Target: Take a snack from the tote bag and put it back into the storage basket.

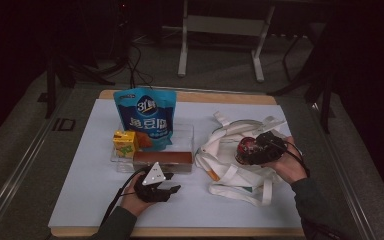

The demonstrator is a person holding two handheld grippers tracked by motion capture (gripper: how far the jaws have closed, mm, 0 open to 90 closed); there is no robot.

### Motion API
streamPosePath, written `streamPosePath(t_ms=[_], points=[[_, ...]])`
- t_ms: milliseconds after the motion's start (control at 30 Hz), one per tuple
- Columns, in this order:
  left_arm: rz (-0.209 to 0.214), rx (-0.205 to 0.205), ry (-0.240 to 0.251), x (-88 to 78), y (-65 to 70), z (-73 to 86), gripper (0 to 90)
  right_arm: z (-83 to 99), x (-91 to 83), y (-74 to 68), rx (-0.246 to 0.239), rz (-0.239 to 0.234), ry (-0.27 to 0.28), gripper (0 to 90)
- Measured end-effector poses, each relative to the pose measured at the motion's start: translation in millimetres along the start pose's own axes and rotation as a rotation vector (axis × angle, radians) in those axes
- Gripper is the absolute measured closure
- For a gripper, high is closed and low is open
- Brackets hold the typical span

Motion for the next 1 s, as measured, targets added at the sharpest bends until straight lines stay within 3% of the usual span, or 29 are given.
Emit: streamPosePath(t_ms=[1000], points=[[0.001,-0.001,0.0,0.1,0.0,0.0,47.6,-17.2,-7.6,-10.0,-0.059,-0.025,-0.002,25.1]])
Point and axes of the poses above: each handheld gripper's, and its own axes: x roughly forward along the jaws, z roughly out of its underside, y roughly to its right, the point moved 1 cm from there along x, roughly forward along the jaws, and after that the axes turned 7 degrees about -z, right-handed, at the moved point
